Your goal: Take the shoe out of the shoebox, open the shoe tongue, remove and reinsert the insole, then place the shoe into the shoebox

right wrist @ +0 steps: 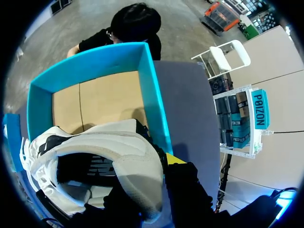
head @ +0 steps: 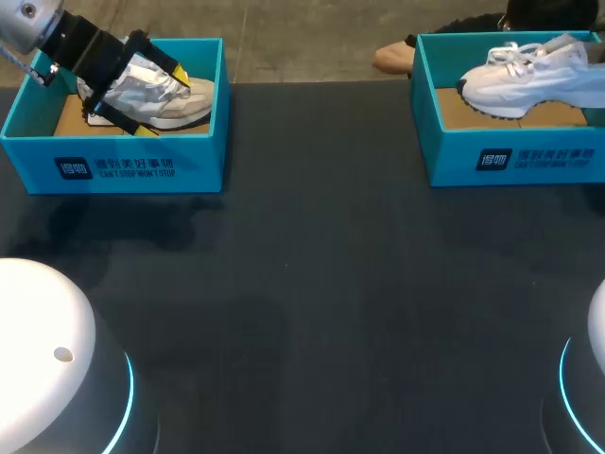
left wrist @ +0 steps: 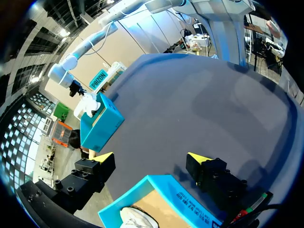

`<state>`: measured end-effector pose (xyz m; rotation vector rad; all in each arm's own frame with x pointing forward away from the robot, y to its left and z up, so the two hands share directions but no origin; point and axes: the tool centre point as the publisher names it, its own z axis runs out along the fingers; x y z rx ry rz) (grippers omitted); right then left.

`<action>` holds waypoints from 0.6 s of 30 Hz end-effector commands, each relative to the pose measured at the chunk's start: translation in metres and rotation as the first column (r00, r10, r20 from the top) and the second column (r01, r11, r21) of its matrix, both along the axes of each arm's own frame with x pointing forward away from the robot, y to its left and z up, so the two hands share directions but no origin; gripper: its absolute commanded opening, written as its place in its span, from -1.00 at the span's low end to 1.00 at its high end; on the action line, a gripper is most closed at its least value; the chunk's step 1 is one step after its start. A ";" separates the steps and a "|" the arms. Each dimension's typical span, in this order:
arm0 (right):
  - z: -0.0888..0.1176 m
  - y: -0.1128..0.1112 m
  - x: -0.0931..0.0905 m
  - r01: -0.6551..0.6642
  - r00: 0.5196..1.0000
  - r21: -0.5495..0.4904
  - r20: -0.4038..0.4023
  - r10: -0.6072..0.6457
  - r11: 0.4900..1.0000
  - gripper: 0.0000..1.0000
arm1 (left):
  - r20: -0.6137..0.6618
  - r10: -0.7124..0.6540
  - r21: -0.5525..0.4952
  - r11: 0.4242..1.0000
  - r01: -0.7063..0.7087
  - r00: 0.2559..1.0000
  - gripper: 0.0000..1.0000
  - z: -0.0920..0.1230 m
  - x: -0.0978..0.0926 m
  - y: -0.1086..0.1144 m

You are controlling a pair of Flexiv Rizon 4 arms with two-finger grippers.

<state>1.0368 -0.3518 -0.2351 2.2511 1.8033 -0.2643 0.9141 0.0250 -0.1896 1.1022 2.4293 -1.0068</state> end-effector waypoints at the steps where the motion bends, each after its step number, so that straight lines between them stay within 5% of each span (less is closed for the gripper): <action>1: -0.009 -0.001 0.003 0.003 1.000 -0.002 -0.001 -0.003 1.000 -1.00 | 0.000 -0.001 0.003 1.000 0.001 1.000 1.00 0.001 0.000 0.000; 18: -0.047 -0.006 0.011 0.013 1.000 -0.023 -0.022 -0.014 1.000 -1.00 | 0.000 -0.001 0.003 1.000 0.001 1.000 1.00 0.001 0.000 0.000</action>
